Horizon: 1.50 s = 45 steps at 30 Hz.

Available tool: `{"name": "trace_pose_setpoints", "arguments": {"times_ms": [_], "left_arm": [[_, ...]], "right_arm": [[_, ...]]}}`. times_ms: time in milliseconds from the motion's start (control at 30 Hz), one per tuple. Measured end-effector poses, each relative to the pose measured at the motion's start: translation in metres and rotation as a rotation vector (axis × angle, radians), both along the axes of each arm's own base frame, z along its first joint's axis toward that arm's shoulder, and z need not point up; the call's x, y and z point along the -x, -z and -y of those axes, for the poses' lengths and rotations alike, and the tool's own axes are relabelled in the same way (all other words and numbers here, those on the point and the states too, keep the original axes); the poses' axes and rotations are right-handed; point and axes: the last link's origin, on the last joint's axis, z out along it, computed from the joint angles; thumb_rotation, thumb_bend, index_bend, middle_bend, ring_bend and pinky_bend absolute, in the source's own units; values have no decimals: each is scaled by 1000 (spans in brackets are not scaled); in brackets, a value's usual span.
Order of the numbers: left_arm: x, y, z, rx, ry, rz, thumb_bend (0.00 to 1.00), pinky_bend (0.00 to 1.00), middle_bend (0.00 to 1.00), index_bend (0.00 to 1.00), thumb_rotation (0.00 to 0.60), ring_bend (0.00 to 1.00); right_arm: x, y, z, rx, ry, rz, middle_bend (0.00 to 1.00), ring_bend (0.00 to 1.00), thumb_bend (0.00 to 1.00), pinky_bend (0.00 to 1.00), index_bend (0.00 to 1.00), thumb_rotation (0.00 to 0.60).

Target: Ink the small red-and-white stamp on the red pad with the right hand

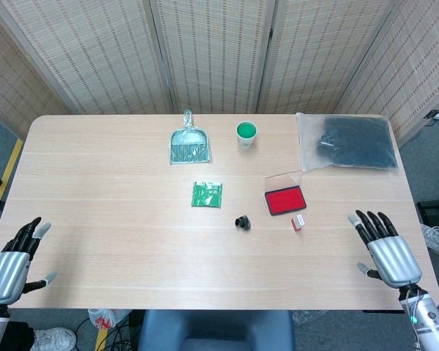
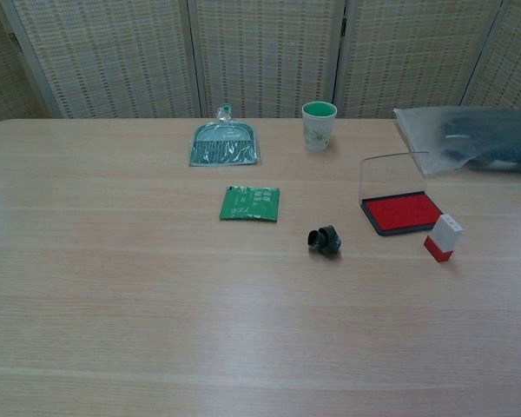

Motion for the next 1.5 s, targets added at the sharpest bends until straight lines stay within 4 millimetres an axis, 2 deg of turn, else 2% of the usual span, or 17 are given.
{"name": "trace_pose_setpoints", "arguments": {"times_ms": [67,200,400,600,800,1000,1500], "left_arm": [[0,0,-1,-3,-3,2,200,282,0,71,600,81],[1,-1,-2,-8,-7,3,200,282,0,72,600,81],[1,-2,0,-8,-11,6,200,282,0,72,600,81],[2,-5,0,-10,-11,20,200,282,0,72,600,81],[1,-5,1,-5,-3,19,200,282,0,72,600,81],[0,-7,4,-14,0,32,201,282,0,72,600,82],[0,-11,7,-24,3,39,200,282,0,70,600,82]], "right_arm": [[-1,3,13,-45,-3,8,0,0,166,0,158,600],[-8,10,49,-133,-2,43,0,0,170,0,230,600],[-14,30,95,-211,31,90,0,0,190,0,258,600],[-17,57,124,-250,72,85,0,0,193,0,258,600],[-23,74,137,-264,95,91,0,0,196,0,260,600],[-27,82,145,-277,105,87,0,0,205,0,262,600],[-37,96,153,-314,90,7,0,0,221,0,282,600]]}}
